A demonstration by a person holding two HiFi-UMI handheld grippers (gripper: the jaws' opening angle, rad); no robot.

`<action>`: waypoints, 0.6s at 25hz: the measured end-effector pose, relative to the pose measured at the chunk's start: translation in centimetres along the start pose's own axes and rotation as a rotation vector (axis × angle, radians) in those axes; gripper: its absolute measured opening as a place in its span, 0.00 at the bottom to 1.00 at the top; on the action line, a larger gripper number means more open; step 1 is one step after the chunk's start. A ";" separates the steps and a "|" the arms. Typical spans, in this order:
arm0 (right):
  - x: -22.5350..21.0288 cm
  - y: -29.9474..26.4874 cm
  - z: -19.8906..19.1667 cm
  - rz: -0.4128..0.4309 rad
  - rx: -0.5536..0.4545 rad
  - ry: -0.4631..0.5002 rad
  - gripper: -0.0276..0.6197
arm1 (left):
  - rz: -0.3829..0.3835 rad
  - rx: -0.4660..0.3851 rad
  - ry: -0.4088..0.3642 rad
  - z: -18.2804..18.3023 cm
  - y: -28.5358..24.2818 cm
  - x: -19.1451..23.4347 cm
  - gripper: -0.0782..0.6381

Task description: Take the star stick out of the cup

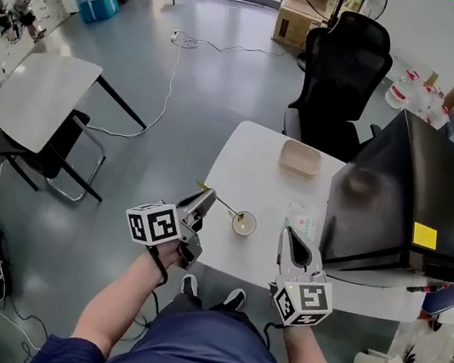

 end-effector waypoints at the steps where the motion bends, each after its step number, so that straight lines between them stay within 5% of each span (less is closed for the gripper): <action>1: 0.0 -0.1 0.1 -0.001 -0.004 -0.001 0.05 | -0.003 -0.010 0.000 0.4 0.3 -0.2 0.12; 15: 0.2 -1.9 1.2 -0.001 -0.031 0.008 0.05 | -0.065 -0.148 0.025 4.8 4.0 -2.2 0.12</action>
Point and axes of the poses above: the fingertips, and each gripper's own axes: y backward along the fingers, x to its left, z out of its top, the point moved 7 cm from there along y, backward along the fingers, and after that the axes turned 9 degrees about -x, right-handed, at the moved point
